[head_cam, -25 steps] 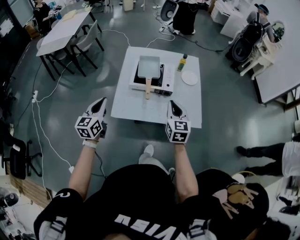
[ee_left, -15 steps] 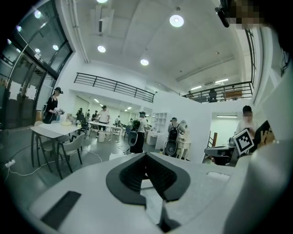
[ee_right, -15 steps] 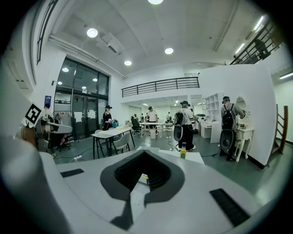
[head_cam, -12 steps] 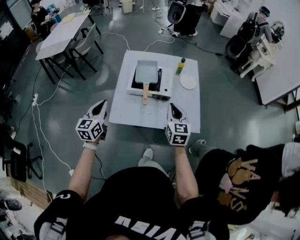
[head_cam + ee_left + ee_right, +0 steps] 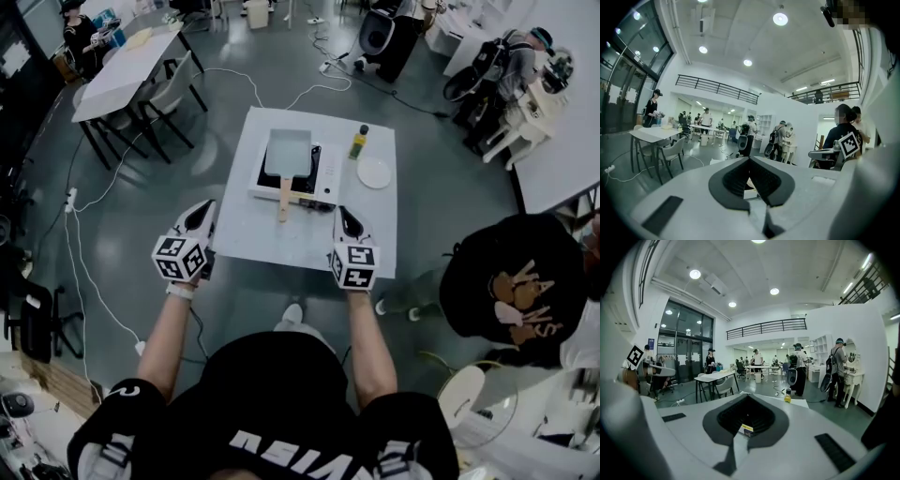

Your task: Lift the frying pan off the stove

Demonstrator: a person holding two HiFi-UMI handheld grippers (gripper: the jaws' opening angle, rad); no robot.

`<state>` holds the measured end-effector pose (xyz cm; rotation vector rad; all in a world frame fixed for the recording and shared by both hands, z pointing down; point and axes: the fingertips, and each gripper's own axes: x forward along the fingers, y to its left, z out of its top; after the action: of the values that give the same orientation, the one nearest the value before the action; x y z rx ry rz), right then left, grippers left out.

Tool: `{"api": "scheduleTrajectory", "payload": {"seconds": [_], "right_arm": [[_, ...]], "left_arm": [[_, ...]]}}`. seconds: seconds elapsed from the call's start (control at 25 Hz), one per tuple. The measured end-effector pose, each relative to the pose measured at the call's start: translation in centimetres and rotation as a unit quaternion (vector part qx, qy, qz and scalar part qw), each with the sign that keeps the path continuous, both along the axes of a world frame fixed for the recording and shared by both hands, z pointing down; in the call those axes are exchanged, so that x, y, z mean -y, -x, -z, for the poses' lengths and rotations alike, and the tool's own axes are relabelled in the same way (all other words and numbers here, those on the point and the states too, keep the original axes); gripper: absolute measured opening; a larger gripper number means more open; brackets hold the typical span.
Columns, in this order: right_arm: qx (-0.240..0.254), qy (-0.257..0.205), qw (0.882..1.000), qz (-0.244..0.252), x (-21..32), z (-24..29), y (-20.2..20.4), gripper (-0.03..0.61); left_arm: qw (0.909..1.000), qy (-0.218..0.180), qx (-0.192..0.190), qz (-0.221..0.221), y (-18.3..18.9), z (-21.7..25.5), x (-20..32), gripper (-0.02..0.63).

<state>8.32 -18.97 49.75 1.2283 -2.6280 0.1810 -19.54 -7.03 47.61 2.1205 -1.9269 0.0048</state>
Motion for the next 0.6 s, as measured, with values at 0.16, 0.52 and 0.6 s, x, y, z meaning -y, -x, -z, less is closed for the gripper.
{"api": "scheduleTrajectory", "payload": {"seconds": [0.16, 0.52, 0.6], "right_arm": [[-0.003, 0.007, 1.0, 0.009, 1.9, -0.6, -0.6, -0.005], [-0.003, -0.003, 1.0, 0.019, 5.1, -0.4, -1.7, -0.005], [-0.003, -0.001, 1.0, 0.02, 5.3, -0.2, -1.7, -0.005]], "left_arm": [[1.0, -0.001, 0.001, 0.004, -0.8, -0.1, 2.0, -0.002], [1.0, 0.003, 0.005, 0.002, -2.7, -0.5, 4.8, -0.002], [1.0, 0.002, 0.003, 0.001, -2.9, -0.6, 5.1, -0.002]]}}
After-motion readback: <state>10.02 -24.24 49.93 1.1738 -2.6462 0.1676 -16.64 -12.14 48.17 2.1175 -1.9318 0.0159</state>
